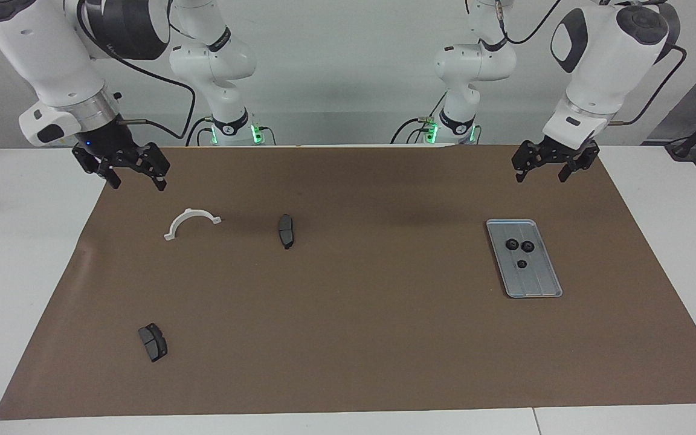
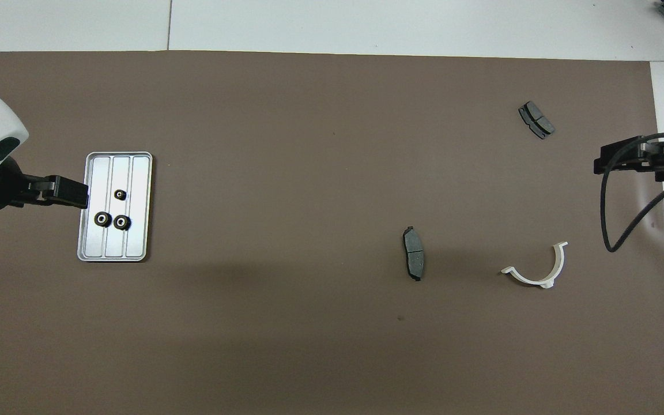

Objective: Pick bearing gear from pile to tray

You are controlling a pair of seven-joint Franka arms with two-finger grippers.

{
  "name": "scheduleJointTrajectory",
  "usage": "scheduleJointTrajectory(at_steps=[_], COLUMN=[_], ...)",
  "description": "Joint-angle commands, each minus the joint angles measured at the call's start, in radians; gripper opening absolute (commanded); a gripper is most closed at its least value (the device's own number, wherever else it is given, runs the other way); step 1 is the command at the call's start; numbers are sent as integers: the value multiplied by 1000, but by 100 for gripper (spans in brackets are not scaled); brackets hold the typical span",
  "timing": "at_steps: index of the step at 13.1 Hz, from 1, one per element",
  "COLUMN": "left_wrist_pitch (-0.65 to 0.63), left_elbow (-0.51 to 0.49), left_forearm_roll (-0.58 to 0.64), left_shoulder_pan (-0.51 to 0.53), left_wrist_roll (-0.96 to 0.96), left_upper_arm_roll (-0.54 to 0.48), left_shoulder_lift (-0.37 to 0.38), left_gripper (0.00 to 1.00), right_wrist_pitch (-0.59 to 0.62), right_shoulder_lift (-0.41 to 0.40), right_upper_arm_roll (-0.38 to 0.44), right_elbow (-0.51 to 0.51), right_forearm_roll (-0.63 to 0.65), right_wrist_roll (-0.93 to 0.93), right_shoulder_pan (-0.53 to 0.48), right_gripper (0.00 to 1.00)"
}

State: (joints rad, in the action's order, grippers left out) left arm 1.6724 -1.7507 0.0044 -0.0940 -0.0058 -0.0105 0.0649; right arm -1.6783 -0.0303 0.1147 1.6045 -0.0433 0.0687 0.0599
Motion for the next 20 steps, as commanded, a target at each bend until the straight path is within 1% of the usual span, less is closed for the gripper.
scheduleJointTrajectory(at_steps=[1, 4, 5, 6, 7, 13, 20], left_wrist_pitch=[-91, -122, -158, -166, -162, -151, -158], left_elbow=[92, 121, 166, 198, 179, 163, 143], left_forearm_roll=[-23, -33, -55, -57, -52, -47, -49], left_shoulder_pan=[25, 31, 30, 31, 30, 28, 28], left_wrist_roll=[13, 26, 24, 26, 30, 38, 36], left_upper_arm_roll=[21, 12, 6, 7, 7, 9, 12], left_shoulder_lift=[-3, -8, -17, -20, -17, -28, -16], left_gripper=[100, 100, 100, 100, 100, 100, 100], right_wrist_pitch=[5, 5, 5, 5, 5, 5, 5], right_shoulder_lift=[18, 18, 18, 18, 18, 18, 18], right_upper_arm_roll=[3, 3, 3, 3, 3, 3, 3], right_elbow=[20, 20, 20, 20, 19, 20, 20], right_forearm_roll=[-3, -3, -3, -3, -3, -3, -3], right_wrist_roll=[-15, -15, -15, -15, -15, -15, -15], right_shoulder_pan=[1, 1, 1, 1, 1, 1, 1], right_gripper=[100, 100, 100, 100, 100, 100, 100])
